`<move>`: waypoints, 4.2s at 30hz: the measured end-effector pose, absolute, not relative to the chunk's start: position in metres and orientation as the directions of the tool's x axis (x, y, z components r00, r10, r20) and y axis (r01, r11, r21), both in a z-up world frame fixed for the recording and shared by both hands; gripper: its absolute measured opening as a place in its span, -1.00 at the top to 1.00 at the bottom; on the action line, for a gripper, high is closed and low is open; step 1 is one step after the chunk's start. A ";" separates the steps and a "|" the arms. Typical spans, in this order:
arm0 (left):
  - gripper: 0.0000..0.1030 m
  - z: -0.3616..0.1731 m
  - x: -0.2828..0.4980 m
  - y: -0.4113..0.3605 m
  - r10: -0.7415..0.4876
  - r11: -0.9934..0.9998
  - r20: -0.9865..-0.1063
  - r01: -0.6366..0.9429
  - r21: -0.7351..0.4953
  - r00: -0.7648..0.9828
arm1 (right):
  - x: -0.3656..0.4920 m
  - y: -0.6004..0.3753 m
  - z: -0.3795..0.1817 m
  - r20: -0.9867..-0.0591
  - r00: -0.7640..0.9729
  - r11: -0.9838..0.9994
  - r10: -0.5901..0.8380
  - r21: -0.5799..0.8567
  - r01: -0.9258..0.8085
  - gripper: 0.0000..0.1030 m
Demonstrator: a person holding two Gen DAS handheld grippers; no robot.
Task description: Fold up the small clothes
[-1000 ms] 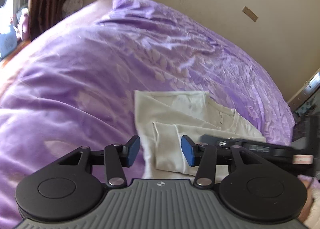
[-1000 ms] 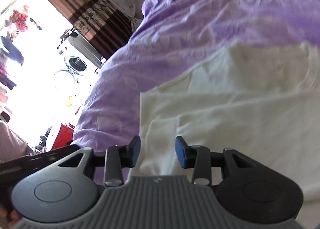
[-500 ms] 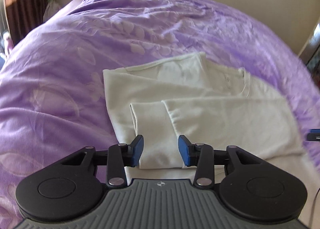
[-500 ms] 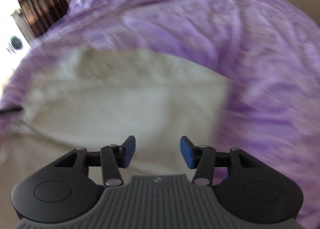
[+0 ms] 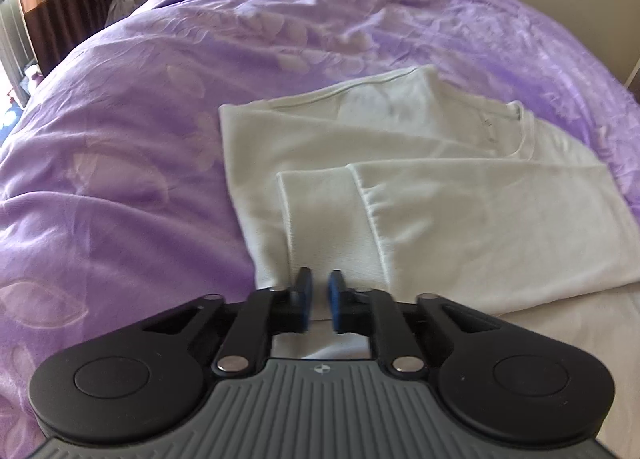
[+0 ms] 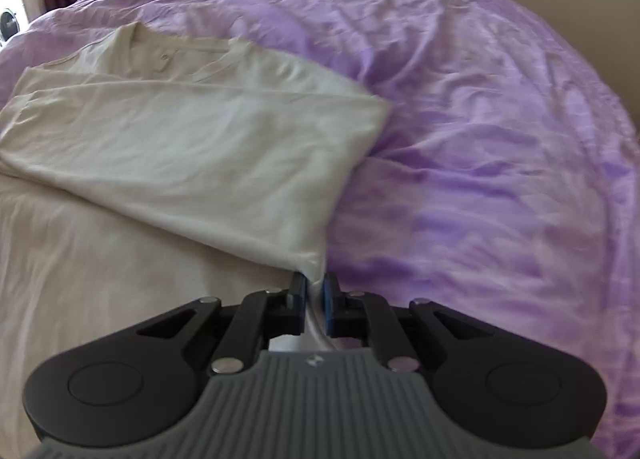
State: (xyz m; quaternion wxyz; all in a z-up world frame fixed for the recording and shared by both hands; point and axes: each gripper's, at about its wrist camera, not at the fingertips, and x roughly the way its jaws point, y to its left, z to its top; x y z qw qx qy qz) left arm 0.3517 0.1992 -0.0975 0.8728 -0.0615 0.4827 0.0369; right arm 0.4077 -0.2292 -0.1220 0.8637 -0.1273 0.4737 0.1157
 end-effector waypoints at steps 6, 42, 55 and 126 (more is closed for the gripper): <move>0.92 -0.108 0.355 0.196 0.036 0.993 -0.860 -0.115 -0.026 0.509 | 0.414 -0.250 -0.150 -0.891 0.442 0.961 0.101 -0.027 -0.274 0.99; 0.66 0.077 0.136 0.127 -0.096 0.887 -0.833 0.427 0.176 0.544 | 0.207 -0.356 0.175 -0.777 0.624 0.947 0.083 -0.133 -0.292 0.88; -0.15 0.013 0.062 0.085 -0.099 0.672 -0.944 0.721 0.171 0.316 | 0.137 -0.284 0.055 -0.937 0.322 0.738 0.139 -0.118 -0.664 0.50; 0.93 0.133 0.053 0.088 0.056 0.845 -0.414 0.178 0.505 0.909 | 0.117 -0.249 0.162 -0.448 0.865 0.726 0.224 -0.516 -0.455 1.00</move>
